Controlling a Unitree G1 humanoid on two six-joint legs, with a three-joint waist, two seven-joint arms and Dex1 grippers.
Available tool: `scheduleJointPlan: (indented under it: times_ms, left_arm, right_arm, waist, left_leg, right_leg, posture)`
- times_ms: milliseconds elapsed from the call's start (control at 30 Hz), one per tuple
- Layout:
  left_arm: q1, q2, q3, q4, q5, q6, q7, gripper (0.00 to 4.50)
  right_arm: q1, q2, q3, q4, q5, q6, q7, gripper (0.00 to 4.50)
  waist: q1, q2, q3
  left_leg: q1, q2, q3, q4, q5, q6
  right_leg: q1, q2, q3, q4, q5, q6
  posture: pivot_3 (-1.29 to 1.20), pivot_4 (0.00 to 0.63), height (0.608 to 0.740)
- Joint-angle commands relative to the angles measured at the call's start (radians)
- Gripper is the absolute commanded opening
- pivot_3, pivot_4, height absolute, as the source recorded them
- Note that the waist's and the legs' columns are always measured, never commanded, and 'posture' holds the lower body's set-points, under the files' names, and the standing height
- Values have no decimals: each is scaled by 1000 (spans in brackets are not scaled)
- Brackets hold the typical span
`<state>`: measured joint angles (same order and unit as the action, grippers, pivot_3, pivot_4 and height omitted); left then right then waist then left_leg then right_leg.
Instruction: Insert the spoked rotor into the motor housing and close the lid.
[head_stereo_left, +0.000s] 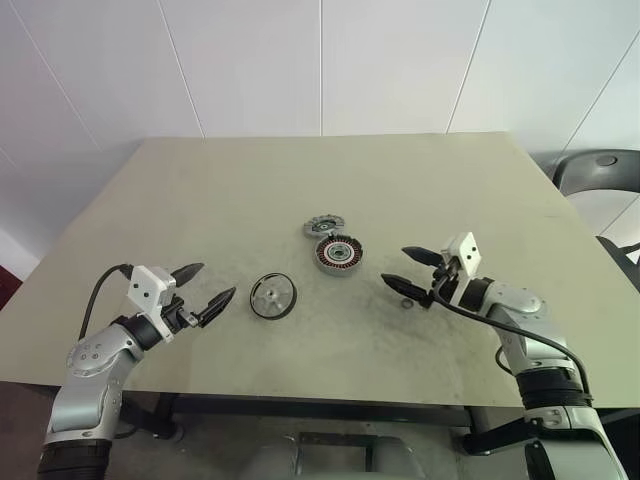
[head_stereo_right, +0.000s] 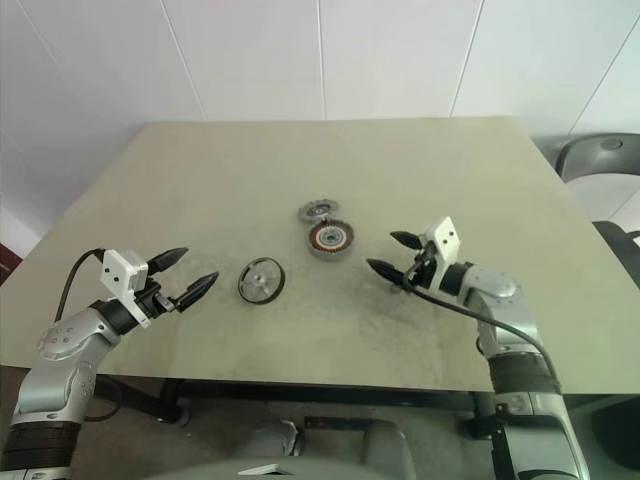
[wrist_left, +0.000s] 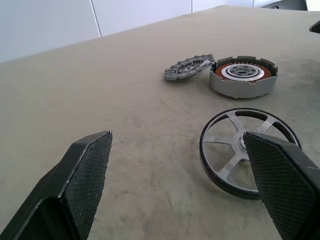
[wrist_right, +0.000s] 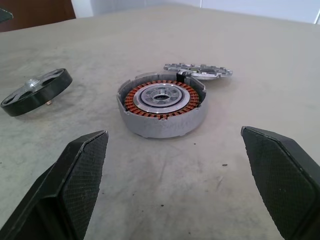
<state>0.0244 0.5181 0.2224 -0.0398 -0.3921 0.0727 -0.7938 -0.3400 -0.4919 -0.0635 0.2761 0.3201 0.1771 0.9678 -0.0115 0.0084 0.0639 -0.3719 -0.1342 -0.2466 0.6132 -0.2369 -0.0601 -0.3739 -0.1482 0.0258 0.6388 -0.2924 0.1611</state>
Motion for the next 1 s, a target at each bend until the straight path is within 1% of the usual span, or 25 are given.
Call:
scheduleJointPlan:
  times_ms: [33,300,1000]
  left_arm:
    - [-15,7,12,-18,-10,-9,1,4461]
    - [-12,6,11,-19,-11,-9,0,4461]
    - [-7,4,10,-21,-10,-9,1,4461]
  right_arm:
    - [-14,-11,-3,-45,5,4,-5,4500]
    - [-14,-12,-1,-42,2,5,-4,4500]
    - [-18,-14,9,-127,11,83,-31,4500]
  waist:
    - [0,0,0]
    - [0,0,0]
    - [0,0,0]
  left_leg:
    - [0,0,0,0,0,0]
    - [0,0,0,0,0,0]
    - [0,0,0,1,0,0]
  right_leg:
    - [0,0,0,0,0,0]
    - [0,0,0,0,0,0]
    - [0,0,0,1,0,0]
  posture:
    - [0,0,740]
    - [0,0,740]
    - [0,0,740]
